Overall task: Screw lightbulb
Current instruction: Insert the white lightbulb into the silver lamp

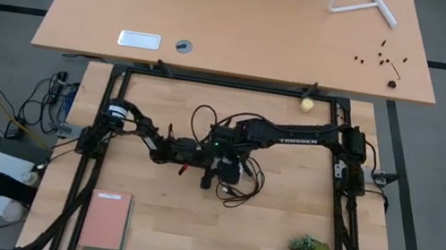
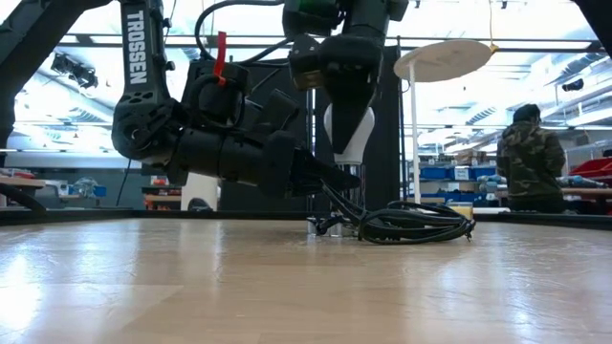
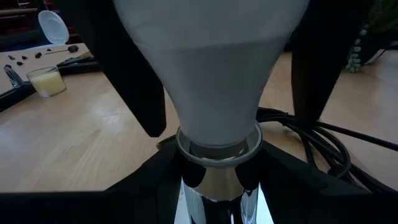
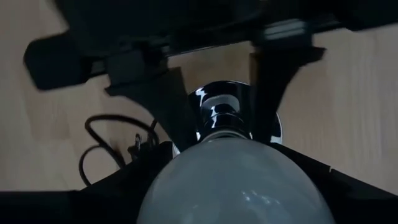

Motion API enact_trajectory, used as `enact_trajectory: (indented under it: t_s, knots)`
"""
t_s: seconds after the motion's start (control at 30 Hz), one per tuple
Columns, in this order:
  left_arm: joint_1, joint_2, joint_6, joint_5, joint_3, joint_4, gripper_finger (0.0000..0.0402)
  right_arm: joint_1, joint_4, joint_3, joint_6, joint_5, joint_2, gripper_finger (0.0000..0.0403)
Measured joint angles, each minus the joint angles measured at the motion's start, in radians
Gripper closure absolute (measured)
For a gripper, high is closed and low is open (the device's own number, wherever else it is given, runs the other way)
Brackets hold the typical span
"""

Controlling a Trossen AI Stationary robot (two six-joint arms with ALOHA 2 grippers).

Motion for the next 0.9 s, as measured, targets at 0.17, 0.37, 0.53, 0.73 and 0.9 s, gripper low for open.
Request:
enact_trajectory:
  t_s: [0.17, 0.37, 0.53, 0.73, 0.9]
  knots:
    - [0.0, 0.0, -0.011, -0.007, 0.0, 0.0, 0.0211, 0.0, 0.002, 0.0, 0.14, 0.024, 0.0, 0.0141]
    - [0.0, 0.0, -0.023, -0.013, 0.0, 0.0, 0.0211, 0.005, 0.003, 0.0, 0.331, 0.039, 0.0, 0.0131]
    - [-0.002, 0.0, -0.042, -0.025, 0.0, 0.0, 0.0211, 0.013, 0.02, 0.0, 0.498, 0.061, 0.0, 0.0132]
    - [-0.002, 0.0, -0.047, -0.033, -0.001, 0.01, 0.0211, 0.012, 0.024, 0.0, 0.674, 0.065, 0.0, 0.014]
    - [0.0, 0.001, -0.047, -0.036, -0.001, 0.017, 0.0211, 0.013, 0.013, 0.0, 0.805, 0.063, 0.0, 0.0131]
